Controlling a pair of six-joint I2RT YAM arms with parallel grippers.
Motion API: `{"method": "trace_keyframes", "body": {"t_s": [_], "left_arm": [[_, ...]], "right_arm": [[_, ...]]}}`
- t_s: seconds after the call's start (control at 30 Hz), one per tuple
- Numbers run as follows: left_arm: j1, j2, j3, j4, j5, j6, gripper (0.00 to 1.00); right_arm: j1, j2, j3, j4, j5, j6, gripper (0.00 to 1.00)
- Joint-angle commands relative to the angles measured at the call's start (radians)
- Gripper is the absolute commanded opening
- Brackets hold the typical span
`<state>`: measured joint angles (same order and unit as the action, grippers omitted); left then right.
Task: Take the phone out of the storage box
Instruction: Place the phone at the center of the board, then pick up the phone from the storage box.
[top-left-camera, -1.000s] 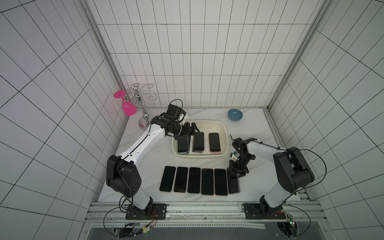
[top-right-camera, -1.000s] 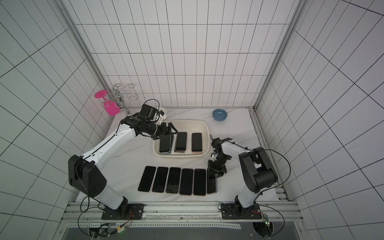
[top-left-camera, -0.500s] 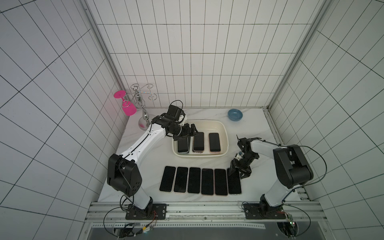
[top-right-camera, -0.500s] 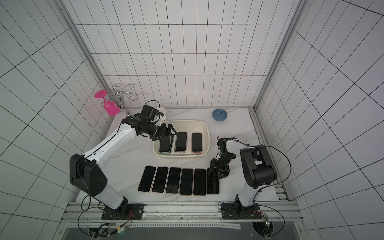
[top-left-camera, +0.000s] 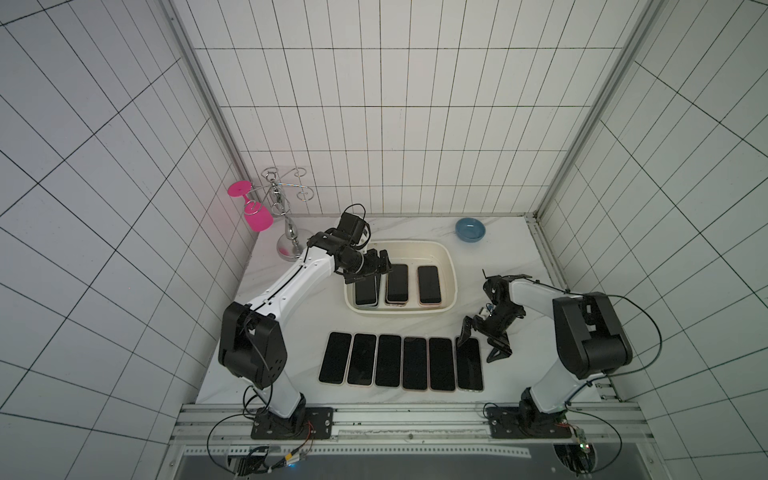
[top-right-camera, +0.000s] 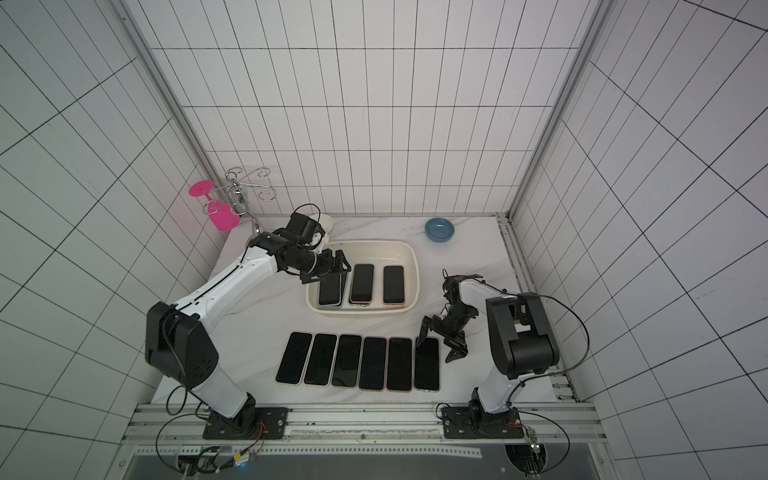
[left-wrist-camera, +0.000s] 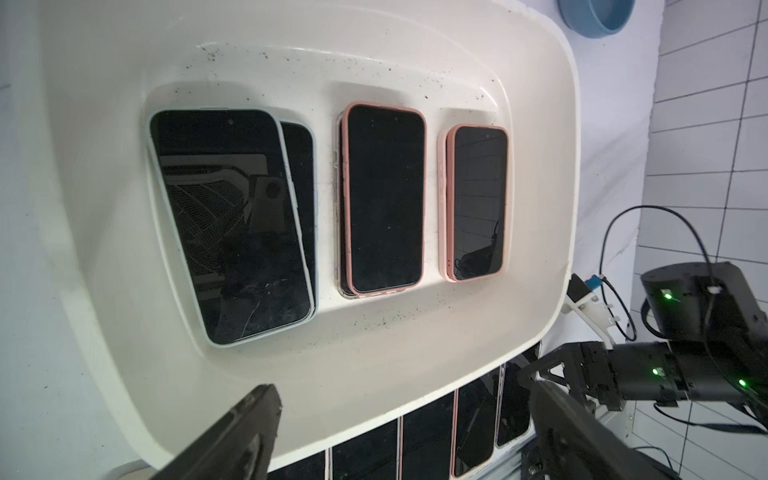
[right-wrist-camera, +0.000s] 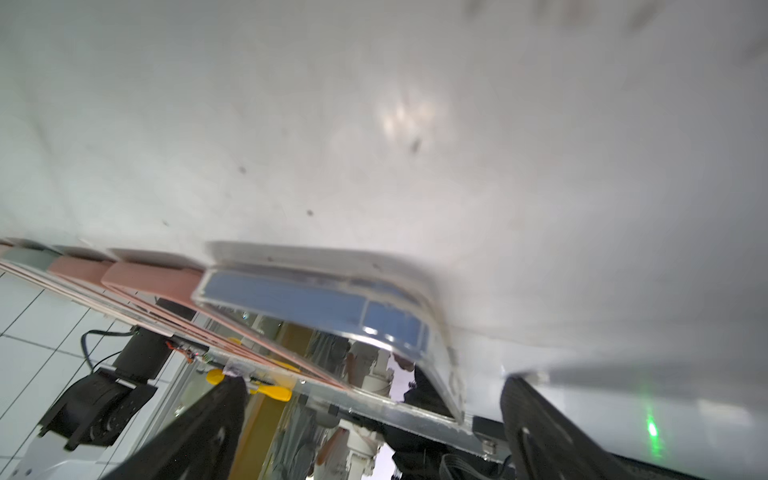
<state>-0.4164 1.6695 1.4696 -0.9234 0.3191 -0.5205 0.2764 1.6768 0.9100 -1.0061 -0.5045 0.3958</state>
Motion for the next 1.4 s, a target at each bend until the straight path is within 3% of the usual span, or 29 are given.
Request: {"method": "trace_keyframes", "body": {"t_s": [0.0, 0.23, 0.43, 1.23, 1.37], "left_arm": [[-0.017, 0.026, 0.015, 0.053, -0.112, -0.037, 0.98], [-0.147, 0.211, 0.216, -0.016, -0.282, -0.038, 0.98], [-0.2, 0.431, 0.426, -0.162, -0.456, -0.064, 0.98], [-0.237, 0.661, 0.472, -0.129, -0.371, -0.064, 0.98], [-0.238, 0.657, 0.461, -0.131, -0.378, -0.062, 0.9]], "right_arm": [[-0.011, -0.065, 0.11, -0.035, 0.127, -0.018, 0.99], [-0.009, -0.159, 0.317, -0.111, 0.233, -0.028, 0.99], [-0.005, -0.151, 0.423, -0.125, 0.223, -0.044, 0.99], [-0.006, -0.105, 0.392, -0.072, 0.178, -0.114, 0.99], [-0.006, -0.103, 0.386, -0.066, 0.178, -0.114, 0.99]]}}
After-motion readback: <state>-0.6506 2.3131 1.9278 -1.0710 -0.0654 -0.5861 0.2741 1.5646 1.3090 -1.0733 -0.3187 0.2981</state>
